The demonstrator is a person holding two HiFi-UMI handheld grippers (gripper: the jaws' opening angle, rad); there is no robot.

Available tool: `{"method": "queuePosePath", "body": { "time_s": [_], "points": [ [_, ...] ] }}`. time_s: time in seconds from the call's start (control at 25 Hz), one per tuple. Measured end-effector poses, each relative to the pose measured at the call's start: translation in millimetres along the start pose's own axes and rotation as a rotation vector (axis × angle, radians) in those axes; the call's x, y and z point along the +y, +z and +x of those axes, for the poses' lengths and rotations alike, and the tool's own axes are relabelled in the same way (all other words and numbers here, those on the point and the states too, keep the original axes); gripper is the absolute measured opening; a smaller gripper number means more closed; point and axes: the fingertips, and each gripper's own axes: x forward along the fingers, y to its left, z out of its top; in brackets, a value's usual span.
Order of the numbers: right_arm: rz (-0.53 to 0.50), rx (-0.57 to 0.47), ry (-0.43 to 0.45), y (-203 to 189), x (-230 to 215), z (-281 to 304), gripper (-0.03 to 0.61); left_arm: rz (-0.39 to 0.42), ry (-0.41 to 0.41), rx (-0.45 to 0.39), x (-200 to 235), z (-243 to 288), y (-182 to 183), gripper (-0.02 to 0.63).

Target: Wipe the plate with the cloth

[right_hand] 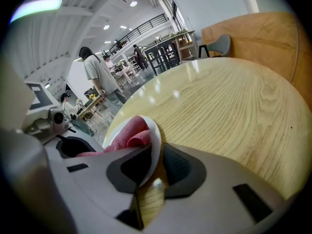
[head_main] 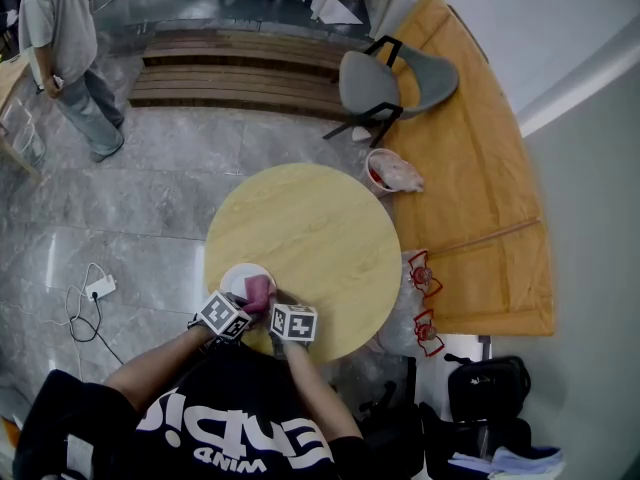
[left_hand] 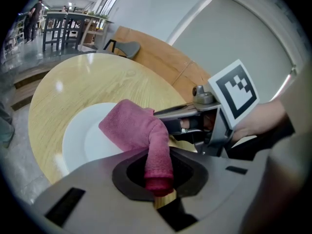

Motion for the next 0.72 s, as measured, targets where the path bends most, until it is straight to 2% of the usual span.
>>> {"method": "queuePosePath", "body": {
  "time_s": [0.2, 0.52, 0.72],
  "points": [
    [-0.011, 0.003, 0.004, -1, 0, 1, 0.089, -0.004, 0.0, 0.002, -1, -2, 2, 0.051],
    [-0.015, 0.007, 0.012, -1, 0, 1, 0.089, -0.073, 0.026, -0.003, 14, 1, -7, 0.052],
    [-0.012, 0.01, 0.013, 0, -1, 1, 0.089, -0.041, 0.038, 0.01, 18, -6, -10, 0.051]
  ]
}}
